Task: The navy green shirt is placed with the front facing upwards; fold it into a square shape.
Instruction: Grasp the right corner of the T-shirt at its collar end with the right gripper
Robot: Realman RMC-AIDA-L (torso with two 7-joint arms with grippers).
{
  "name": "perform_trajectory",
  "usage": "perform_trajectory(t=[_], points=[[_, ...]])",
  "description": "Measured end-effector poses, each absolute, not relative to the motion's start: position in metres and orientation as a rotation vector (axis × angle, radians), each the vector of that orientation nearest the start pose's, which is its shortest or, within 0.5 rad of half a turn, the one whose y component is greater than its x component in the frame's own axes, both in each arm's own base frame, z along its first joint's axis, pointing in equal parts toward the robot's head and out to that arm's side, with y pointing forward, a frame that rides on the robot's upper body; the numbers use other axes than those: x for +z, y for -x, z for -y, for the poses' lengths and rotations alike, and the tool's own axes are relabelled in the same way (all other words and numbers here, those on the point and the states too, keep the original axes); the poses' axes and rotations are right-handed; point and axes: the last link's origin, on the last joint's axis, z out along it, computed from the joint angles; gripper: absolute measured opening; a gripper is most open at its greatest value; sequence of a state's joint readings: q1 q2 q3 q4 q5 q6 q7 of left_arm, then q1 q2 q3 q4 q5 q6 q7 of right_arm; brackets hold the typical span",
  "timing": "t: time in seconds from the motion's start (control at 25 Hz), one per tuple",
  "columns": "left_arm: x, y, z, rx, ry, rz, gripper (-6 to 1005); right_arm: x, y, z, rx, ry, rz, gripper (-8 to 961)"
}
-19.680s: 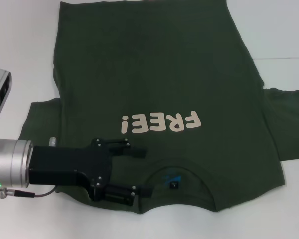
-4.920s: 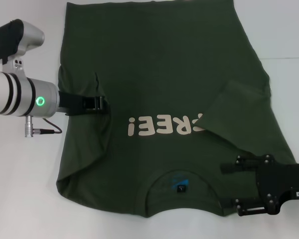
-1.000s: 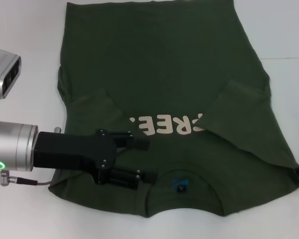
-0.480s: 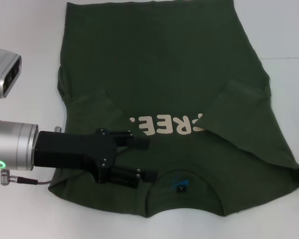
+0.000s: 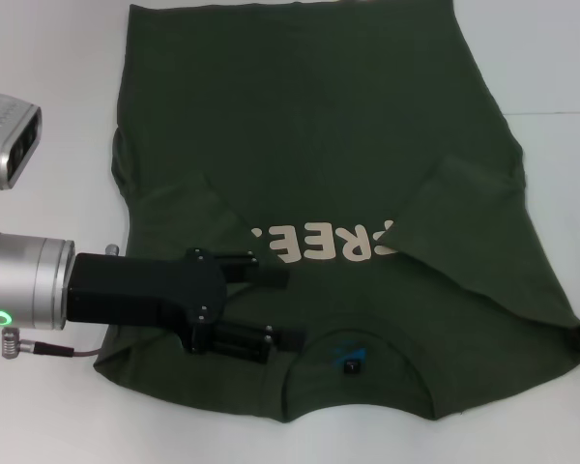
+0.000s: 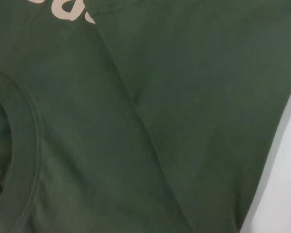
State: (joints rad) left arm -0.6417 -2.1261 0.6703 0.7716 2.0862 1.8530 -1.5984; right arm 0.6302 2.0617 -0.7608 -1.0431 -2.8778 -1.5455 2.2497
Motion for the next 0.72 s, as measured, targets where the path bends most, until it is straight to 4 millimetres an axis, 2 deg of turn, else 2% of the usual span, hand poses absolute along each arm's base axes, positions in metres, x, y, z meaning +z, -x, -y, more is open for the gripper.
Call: perform_trajectory(t=[0.04,0.12,0.48,0.64,0.72], points=[[-0.001,0.199,-0.320,-0.827,3.044,0.639,936,0.063,-0.304,-0.353,-0.479,2.345,-1.292,536],[-0.001,0.199,-0.320,-0.827,3.044,0.639,936,0.063,-0.304,-0.354,-0.476,2.341,-1.292,404],[0.001,0.200,-0.320,-0.851,3.024,0.650,937,0.061,-0.304,-0.353,-0.488,2.341,-1.297,222],[0.009,0.205,-0.323,-0.855,2.975,0.757,936,0.060,-0.303,-0.353,-0.498,2.341,-1.293,125],[0.018,0.211,-0.326,-0.831,2.925,0.880,936,0.059,-0.302,-0.354,-0.500,2.346,-1.286,69]])
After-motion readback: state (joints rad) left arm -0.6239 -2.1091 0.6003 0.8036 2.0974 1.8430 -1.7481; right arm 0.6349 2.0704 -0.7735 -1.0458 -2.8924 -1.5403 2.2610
